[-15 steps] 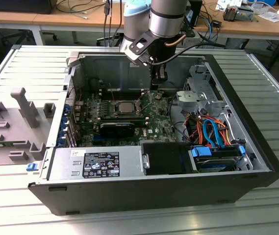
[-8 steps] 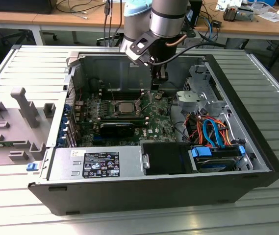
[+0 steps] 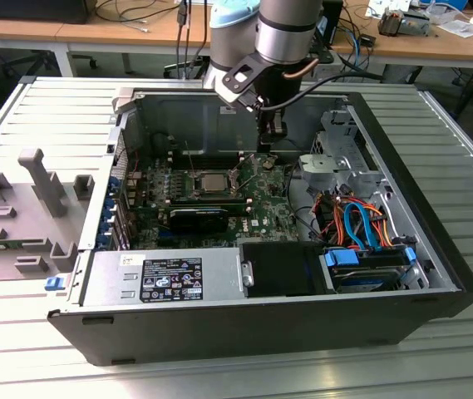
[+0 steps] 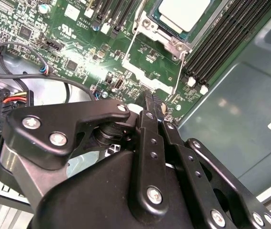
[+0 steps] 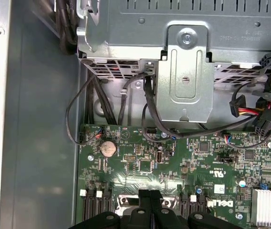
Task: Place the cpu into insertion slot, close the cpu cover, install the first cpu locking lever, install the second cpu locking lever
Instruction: 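Install the first cpu locking lever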
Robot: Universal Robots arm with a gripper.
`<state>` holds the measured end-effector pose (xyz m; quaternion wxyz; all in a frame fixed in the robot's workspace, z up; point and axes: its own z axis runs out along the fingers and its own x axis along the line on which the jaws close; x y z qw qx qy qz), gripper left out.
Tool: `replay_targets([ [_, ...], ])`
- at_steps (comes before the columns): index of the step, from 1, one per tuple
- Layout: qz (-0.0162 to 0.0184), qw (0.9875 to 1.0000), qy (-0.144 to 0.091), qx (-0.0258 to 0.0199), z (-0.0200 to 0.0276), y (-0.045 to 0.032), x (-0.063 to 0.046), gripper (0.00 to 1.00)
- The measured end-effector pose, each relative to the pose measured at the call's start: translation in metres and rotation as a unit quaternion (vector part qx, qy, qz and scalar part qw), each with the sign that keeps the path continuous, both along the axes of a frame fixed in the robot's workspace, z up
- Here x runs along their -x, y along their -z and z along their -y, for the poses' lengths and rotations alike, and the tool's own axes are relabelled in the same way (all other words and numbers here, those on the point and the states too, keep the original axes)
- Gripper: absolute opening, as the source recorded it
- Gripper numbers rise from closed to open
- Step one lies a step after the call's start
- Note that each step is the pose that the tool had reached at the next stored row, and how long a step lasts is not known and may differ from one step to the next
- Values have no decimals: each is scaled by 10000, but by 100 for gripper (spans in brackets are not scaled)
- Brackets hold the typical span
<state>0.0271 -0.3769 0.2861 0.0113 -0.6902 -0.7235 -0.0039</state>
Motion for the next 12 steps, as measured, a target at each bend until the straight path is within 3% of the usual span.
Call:
replay_targets([
  [12, 0, 10000, 0, 0, 0, 1, -29, 11],
])
